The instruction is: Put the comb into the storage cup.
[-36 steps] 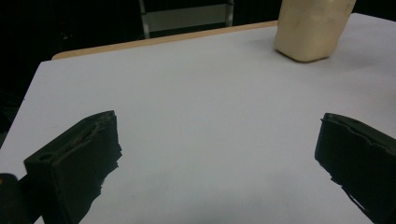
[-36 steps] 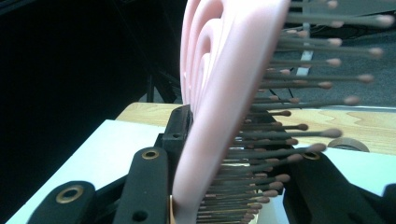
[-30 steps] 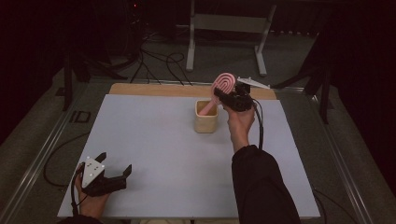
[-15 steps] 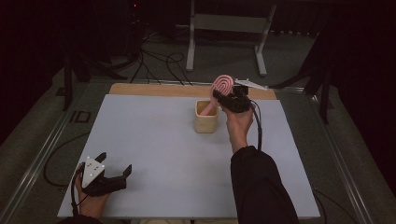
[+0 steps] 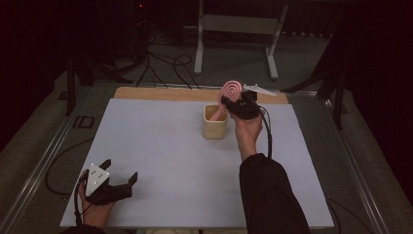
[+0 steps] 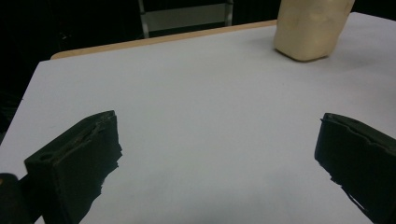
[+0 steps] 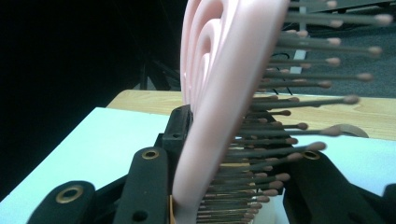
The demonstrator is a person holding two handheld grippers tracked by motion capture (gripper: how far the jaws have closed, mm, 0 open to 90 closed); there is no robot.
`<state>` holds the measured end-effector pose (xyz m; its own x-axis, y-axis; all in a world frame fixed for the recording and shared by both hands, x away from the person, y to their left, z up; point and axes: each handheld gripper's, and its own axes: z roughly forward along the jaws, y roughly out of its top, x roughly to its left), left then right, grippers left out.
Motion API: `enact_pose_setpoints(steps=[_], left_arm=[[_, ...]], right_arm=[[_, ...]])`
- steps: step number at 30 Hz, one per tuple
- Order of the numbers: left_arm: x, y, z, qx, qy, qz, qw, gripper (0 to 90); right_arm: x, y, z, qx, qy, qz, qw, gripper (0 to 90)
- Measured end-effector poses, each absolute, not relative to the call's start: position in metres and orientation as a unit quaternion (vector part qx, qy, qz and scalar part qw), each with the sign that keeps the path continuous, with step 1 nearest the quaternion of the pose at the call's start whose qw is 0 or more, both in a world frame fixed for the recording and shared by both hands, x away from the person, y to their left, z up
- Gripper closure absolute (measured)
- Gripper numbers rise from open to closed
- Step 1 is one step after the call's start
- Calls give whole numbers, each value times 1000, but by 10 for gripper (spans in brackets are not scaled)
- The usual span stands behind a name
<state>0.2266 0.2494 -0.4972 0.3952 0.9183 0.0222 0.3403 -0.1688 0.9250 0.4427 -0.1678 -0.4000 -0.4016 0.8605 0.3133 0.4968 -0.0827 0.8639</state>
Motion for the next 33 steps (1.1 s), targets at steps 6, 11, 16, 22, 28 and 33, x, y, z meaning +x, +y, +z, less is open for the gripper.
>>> enact_pose_setpoints(steps=[6, 11, 16, 22, 28, 33], left_arm=[[227, 249, -497, 697, 452, 314, 461, 6], [227, 249, -497, 697, 452, 314, 460, 6], [227, 249, -497, 697, 451, 314, 460, 6], [227, 250, -497, 697, 452, 314, 461, 6], [227, 249, -497, 697, 452, 314, 460, 6], [227, 249, -497, 697, 452, 314, 460, 6]], right_arm=[[443, -165, -401, 517, 659, 518, 176, 633], [443, -165, -403, 516, 660, 516, 176, 633], [443, -164, -406, 518, 661, 514, 175, 633], [443, -163, -409, 519, 662, 511, 174, 633], [443, -162, -410, 518, 665, 510, 173, 632], [444, -162, -411, 519, 666, 508, 172, 633]])
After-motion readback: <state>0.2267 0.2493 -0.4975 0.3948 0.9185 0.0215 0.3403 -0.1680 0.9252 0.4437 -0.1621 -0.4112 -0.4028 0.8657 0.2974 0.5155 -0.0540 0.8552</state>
